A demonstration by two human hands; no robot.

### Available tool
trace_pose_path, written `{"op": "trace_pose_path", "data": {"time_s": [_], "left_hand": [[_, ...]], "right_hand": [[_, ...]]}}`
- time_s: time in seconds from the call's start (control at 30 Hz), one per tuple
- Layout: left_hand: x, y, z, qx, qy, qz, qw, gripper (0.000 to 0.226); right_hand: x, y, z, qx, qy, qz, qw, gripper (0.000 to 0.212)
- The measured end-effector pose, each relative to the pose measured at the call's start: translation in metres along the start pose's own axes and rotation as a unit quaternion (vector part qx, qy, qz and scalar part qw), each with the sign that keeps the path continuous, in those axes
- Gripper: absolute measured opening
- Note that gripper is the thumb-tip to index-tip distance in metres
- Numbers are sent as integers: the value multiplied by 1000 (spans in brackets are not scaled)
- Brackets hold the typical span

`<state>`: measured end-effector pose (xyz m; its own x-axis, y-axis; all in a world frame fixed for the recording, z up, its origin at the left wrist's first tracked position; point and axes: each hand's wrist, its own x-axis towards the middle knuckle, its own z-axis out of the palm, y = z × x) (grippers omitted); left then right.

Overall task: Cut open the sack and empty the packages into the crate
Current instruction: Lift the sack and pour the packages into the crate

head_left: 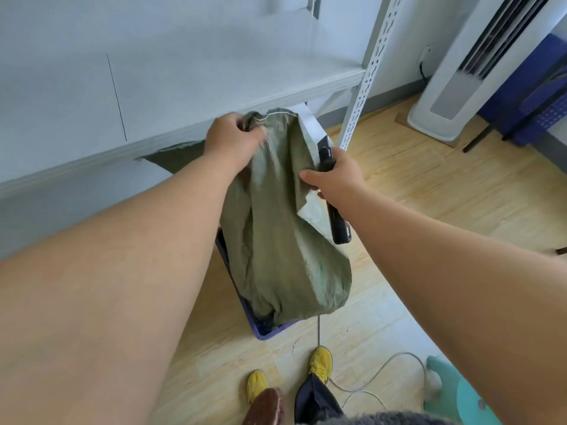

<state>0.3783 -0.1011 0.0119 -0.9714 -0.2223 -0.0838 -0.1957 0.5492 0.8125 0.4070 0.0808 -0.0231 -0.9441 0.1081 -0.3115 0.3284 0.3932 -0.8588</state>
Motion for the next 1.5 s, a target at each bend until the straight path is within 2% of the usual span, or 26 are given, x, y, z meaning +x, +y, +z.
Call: {"op": "trace_pose_path", "data": {"time_s": [0.07, 0.1, 0.13, 0.23, 0.3, 0.33, 0.4, 0.43, 0.5, 0.53, 0.6, 0.67, 0.7, 0.73, 0.77, 0.83, 0.9, 1.0, 1.1, 1.2, 1.23, 1.3, 1.33, 1.4, 1.43, 1.5], "left_hand": [[-5, 13, 2, -71, -66, -27, 995, 38], [-8, 18, 4, -88, -109, -43, 989, 44], [-10, 22, 5, -86, -149, -51, 984, 46], [-11, 27, 0, -64, -227, -49, 970, 41], [-4, 21, -9, -64, -227, -24, 971, 35], [3, 13, -13, -42, -194, 0, 980, 32], [18, -9, -20, 100, -97, 54, 989, 42], [23, -20, -23, 204, -82, 62, 974, 57], [35, -43, -25, 356, -126, 17, 926, 87], [40, -53, -23, 387, -149, -16, 910, 93], [51, -73, -13, 378, -169, -57, 909, 80], [60, -82, -1, 376, -180, -76, 906, 44], [67, -81, 4, 368, -174, -90, 909, 32], [73, -78, 6, 337, -148, -97, 925, 28], [82, -71, 7, 289, -122, -104, 944, 28], [100, -49, 4, 145, -36, -66, 987, 28], [107, -31, -1, 58, 21, 40, 997, 32], [113, -23, -9, 103, -41, 135, 985, 36], [120, -16, -21, 73, 19, 143, 987, 45], [117, -13, -25, 124, -64, 141, 980, 36], [116, -15, -27, 139, -51, 139, 979, 36], [112, -17, -34, 94, 38, 138, 985, 44], [112, -18, -35, 87, 44, 142, 985, 46], [103, -22, -33, 133, -49, 142, 980, 42], [102, -27, -31, 146, -55, 138, 978, 42], [97, -28, -35, 93, 18, 141, 985, 47]], "right_hand": [[1, -8, 3, 50, -32, -15, 998, 73], [2, -13, 5, 63, -52, -19, 996, 75], [3, -16, 7, 71, -69, -22, 995, 70], [7, -19, 15, 109, -75, 3, 991, 35], [14, -15, 19, 135, -47, 24, 989, 31], [18, -13, 21, 146, -30, 36, 988, 33], [24, -12, 22, 181, -5, 54, 982, 29], [27, -12, 23, 195, 0, 56, 979, 25], [33, -14, 22, 198, 9, 50, 979, 22], [35, -14, 22, 196, 17, 47, 979, 21], [36, -14, 21, 201, 24, 47, 978, 20], [36, -13, 21, 212, 25, 52, 975, 20], [36, -13, 22, 214, 31, 54, 975, 20], [37, -14, 24, 215, 42, 53, 974, 21], [39, -15, 26, 217, 56, 50, 973, 21], [43, -19, 33, 223, 84, 41, 970, 22], [45, -21, 41, 226, 101, 36, 968, 22], [45, -24, 49, 224, 120, 44, 966, 22], [47, -33, 51, 219, 136, 37, 965, 22], [49, -41, 52, 207, 141, 32, 968, 22], [50, -43, 53, 204, 142, 31, 968, 22], [49, -46, 56, 204, 140, 27, 969, 23], [49, -46, 57, 200, 137, 26, 970, 22], [48, -44, 60, 188, 131, 31, 973, 22], [48, -44, 61, 187, 131, 34, 973, 22], [47, -44, 61, 192, 129, 38, 972, 22]]}}
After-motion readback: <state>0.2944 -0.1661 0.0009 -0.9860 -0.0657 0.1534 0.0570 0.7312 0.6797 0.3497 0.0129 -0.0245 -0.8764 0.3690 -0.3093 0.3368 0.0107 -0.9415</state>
